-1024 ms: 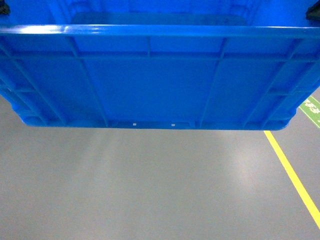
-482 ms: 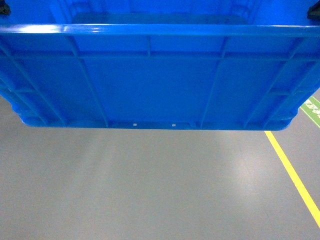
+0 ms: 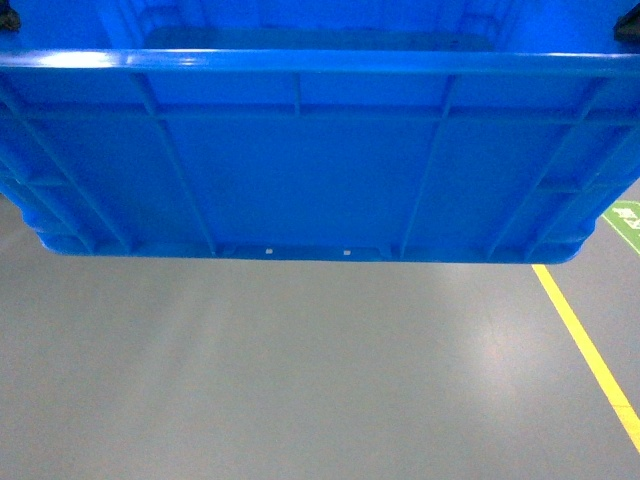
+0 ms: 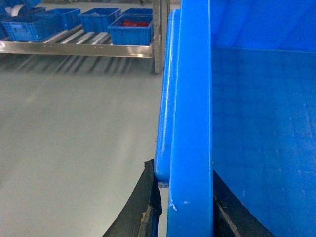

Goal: Place box next to blue box on left shelf

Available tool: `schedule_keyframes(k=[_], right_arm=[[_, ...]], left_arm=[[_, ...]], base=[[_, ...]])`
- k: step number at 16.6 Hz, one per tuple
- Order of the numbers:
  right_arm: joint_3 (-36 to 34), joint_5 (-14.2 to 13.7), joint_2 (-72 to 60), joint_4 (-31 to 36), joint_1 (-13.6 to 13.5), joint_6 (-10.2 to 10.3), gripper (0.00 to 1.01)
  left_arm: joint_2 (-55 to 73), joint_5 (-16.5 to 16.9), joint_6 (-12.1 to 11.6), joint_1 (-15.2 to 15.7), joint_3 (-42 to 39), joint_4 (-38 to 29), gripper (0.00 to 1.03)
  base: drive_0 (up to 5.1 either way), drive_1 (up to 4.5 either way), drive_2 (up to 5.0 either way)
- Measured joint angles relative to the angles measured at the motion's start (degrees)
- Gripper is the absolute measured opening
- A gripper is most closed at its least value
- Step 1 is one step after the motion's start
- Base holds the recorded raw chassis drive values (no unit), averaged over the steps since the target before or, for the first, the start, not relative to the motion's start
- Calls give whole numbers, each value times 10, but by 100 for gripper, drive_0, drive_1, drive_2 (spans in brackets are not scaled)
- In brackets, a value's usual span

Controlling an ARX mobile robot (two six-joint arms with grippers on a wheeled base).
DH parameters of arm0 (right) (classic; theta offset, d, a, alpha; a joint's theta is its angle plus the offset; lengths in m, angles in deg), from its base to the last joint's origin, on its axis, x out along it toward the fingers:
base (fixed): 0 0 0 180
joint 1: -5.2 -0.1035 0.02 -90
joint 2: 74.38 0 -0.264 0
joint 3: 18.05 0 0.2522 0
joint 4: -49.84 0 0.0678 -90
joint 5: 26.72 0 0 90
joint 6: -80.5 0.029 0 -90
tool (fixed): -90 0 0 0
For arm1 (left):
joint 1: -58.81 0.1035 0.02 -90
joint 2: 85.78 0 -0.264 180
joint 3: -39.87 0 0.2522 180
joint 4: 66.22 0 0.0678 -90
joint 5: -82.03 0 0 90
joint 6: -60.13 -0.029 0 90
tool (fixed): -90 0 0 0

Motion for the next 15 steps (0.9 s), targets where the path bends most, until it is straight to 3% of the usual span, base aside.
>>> schedule_keyframes(k=[15], right_arm=[[-1,0,0,2,0,1,7]], left_arm=[[0,0,0,0,0,-2,16]], base=[[1,434,-432]])
